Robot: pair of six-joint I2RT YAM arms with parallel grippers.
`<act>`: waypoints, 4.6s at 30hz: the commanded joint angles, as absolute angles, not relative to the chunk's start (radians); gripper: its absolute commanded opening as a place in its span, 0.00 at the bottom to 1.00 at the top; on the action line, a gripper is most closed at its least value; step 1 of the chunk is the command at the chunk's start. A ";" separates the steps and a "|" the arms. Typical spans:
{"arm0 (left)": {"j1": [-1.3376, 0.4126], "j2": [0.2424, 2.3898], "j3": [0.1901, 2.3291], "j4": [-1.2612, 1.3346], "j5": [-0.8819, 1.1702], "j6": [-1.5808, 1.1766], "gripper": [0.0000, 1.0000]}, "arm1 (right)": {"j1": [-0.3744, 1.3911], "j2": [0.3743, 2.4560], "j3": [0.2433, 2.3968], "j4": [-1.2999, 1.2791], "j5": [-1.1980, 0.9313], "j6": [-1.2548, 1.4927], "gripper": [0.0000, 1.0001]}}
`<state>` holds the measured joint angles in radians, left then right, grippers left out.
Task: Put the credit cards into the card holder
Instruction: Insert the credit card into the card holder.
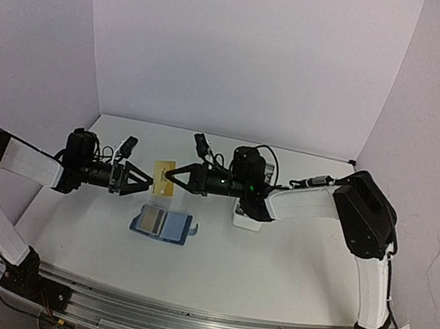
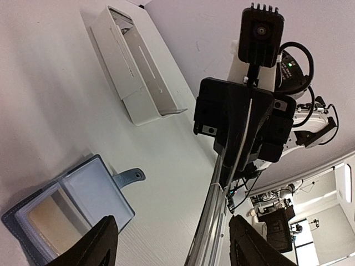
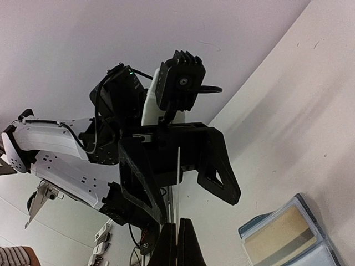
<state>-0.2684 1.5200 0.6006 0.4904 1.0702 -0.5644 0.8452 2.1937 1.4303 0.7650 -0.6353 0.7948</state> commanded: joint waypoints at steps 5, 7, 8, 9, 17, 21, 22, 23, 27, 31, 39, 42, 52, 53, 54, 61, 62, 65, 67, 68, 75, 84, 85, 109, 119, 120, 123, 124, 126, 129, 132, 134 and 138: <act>-0.335 1.566 0.663 0.774 1.201 -0.708 0.49 | 0.855 2.227 1.450 0.898 -0.675 0.852 0.00; -0.342 1.559 0.658 0.771 1.195 -0.719 0.34 | 0.856 2.231 1.454 0.903 -0.675 0.856 0.00; -0.342 1.555 0.654 0.765 1.181 -0.736 0.21 | 0.857 2.234 1.456 0.905 -0.677 0.858 0.00; -0.342 1.554 0.655 0.756 1.171 -0.746 0.12 | 0.857 2.236 1.455 0.906 -0.678 0.860 0.00; -0.341 1.559 0.719 0.435 1.030 -0.715 0.00 | 0.854 2.241 1.404 0.739 -0.582 0.895 0.25; -0.341 1.590 0.768 0.125 0.858 -0.606 0.00 | 0.855 2.217 1.416 0.410 -0.399 0.802 0.38; -0.342 1.594 0.762 0.111 0.852 -0.598 0.00 | 0.854 2.216 1.414 0.383 -0.384 0.796 0.38; -0.353 1.609 0.751 0.102 0.844 -0.593 0.00 | 0.855 2.217 1.413 0.329 -0.361 0.791 0.38; -0.404 1.647 0.771 0.097 0.828 -0.571 0.00 | 0.864 2.222 1.398 0.282 -0.331 0.793 0.31; -0.426 1.697 0.776 0.089 0.795 -0.549 0.00 | 0.874 2.239 1.387 0.279 -0.326 0.808 0.30; -0.436 1.775 0.802 0.068 0.712 -0.431 0.00 | 0.883 2.262 1.372 0.278 -0.352 0.796 0.30; -0.436 1.784 0.816 0.067 0.709 -0.418 0.00 | 0.884 2.279 1.385 0.279 -0.371 0.802 0.30; -0.436 1.776 0.833 -0.048 0.680 -0.244 0.00 | 0.884 2.308 1.398 0.279 -0.378 0.800 0.31; -0.436 1.782 0.822 -0.031 0.698 -0.264 0.00 | 0.884 2.311 1.401 0.278 -0.381 0.799 0.31; -0.442 1.790 0.812 -0.014 0.725 -0.282 0.00 | 0.883 2.312 1.405 0.278 -0.382 0.798 0.31; -0.460 1.828 0.751 0.046 0.791 -0.356 0.00 | 0.883 2.305 1.398 0.279 -0.382 0.783 0.33; -0.460 1.842 0.750 0.056 0.817 -0.369 0.00 | 0.884 2.306 1.396 0.279 -0.382 0.783 0.33; -0.461 1.862 0.755 0.052 0.844 -0.374 0.00 | 0.884 2.304 1.391 0.279 -0.379 0.785 0.33; -0.461 1.867 0.756 0.054 0.858 -0.376 0.00 | 0.883 2.304 1.391 0.279 -0.379 0.783 0.33; -0.459 1.869 0.759 0.058 0.867 -0.384 0.00 | 0.884 2.304 1.391 0.279 -0.378 0.782 0.33; -0.459 1.884 0.757 0.148 0.932 -0.477 0.00 | 0.883 2.306 1.389 0.279 -0.374 0.782 0.34; -0.426 1.852 0.775 0.043 0.775 -0.672 0.00 | 0.883 2.253 1.348 0.279 -0.289 0.782 0.34; -0.428 1.844 0.769 0.032 0.766 -0.687 0.00 | 0.883 2.247 1.342 0.279 -0.283 0.782 0.34; -0.454 1.899 0.738 0.112 0.850 -0.786 0.00 | 0.891 2.226 1.311 0.285 -0.259 0.718 0.36; -0.445 1.925 0.736 0.188 0.850 -0.695 0.00 | 0.891 2.253 1.322 0.287 -0.308 0.730 0.37; -0.445 1.926 0.726 0.230 0.852 -0.704 0.00 | 0.891 2.254 1.322 0.287 -0.312 0.732 0.37; -0.446 1.933 0.691 0.350 0.851 -0.750 0.00 | 0.891 2.252 1.313 0.287 -0.321 0.746 0.37; -0.447 1.939 0.681 0.390 0.853 -0.768 0.00 | 0.890 2.252 1.310 0.287 -0.322 0.748 0.37; -0.455 1.948 0.674 0.403 0.849 -0.777 0.00 | 0.891 2.255 1.308 0.287 -0.328 0.752 0.37; -0.477 1.965 0.672 0.399 0.832 -0.768 0.00 | 0.891 2.268 1.316 0.287 -0.336 0.754 0.37; -0.517 1.990 0.705 0.360 0.830 -0.729 0.00 | 0.891 2.281 1.332 0.288 -0.340 0.757 0.37; -0.539 2.005 0.753 0.274 0.821 -0.679 0.08 | 0.891 2.285 1.341 0.288 -0.342 0.757 0.37; -0.515 1.957 0.811 0.042 0.702 -0.618 0.11 | 0.890 2.273 1.339 0.288 -0.340 0.756 0.37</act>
